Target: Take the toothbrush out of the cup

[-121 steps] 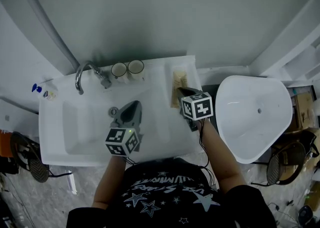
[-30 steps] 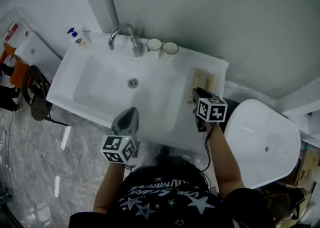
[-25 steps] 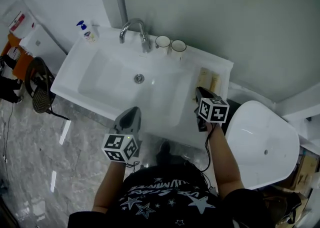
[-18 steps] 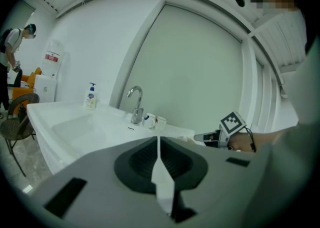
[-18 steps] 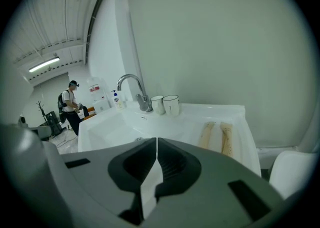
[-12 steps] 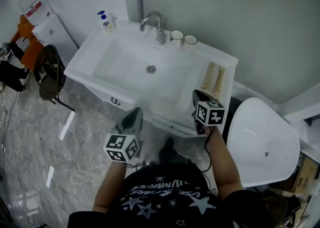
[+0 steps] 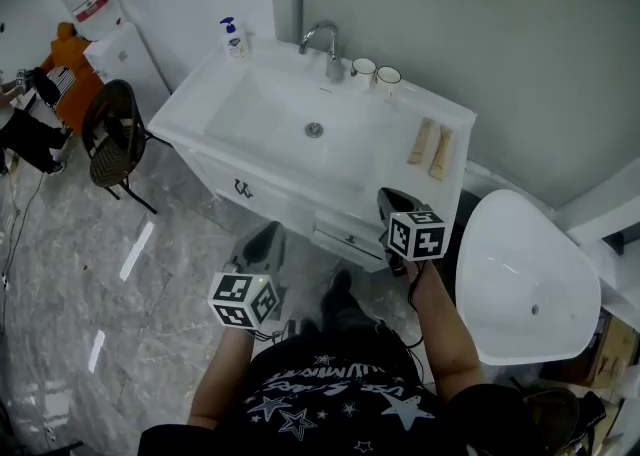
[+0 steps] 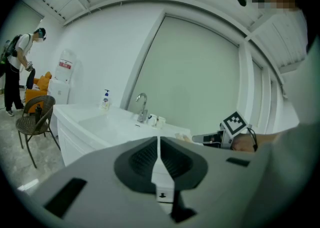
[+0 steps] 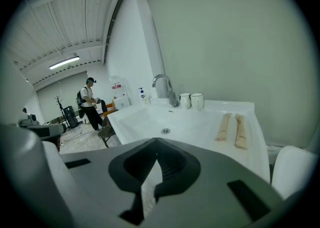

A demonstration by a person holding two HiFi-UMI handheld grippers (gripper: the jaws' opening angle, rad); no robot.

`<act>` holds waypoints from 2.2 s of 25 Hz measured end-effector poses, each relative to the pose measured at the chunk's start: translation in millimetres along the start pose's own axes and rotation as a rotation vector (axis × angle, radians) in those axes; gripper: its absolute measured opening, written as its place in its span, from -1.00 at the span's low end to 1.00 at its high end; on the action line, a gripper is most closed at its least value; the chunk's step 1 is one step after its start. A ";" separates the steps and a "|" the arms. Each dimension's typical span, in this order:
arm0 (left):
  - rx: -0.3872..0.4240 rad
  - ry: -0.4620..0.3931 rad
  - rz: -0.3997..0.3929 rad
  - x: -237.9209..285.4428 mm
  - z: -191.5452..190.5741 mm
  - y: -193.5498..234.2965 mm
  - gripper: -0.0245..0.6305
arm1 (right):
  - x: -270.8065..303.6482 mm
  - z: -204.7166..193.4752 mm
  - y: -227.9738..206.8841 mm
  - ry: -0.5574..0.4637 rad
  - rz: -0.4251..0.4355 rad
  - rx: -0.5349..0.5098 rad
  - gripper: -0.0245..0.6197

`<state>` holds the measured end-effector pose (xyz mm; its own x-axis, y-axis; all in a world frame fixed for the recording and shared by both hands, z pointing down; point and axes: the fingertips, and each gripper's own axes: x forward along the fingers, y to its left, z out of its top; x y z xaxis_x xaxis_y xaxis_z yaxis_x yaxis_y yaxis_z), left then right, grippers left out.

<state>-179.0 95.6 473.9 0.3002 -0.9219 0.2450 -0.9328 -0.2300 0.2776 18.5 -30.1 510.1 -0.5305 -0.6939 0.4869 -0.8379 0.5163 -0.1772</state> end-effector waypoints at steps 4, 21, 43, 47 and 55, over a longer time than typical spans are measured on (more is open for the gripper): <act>-0.018 0.007 -0.009 -21.5 -12.3 -7.4 -0.84 | -23.1 -22.3 18.1 0.023 0.024 0.001 -0.89; -0.025 -0.012 0.059 -49.9 -34.2 -63.3 -0.84 | -70.0 -38.9 13.8 -0.002 0.146 -0.029 -0.88; -0.042 -0.069 0.213 -115.5 -83.6 -205.1 -0.84 | -189.0 -80.5 4.5 -0.016 0.356 -0.151 -0.88; -0.052 -0.076 0.232 -129.5 -93.1 -226.0 -0.84 | -211.3 -91.9 4.3 -0.019 0.386 -0.165 -0.88; -0.075 -0.070 0.263 -157.3 -119.3 -253.3 -0.84 | -247.1 -117.6 9.8 -0.021 0.421 -0.193 -0.89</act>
<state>33.8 336.1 475.9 0.0328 -0.9667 0.2539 -0.9585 0.0415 0.2820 156.5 205.4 488.6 -0.8236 -0.4131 0.3887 -0.5111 0.8377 -0.1926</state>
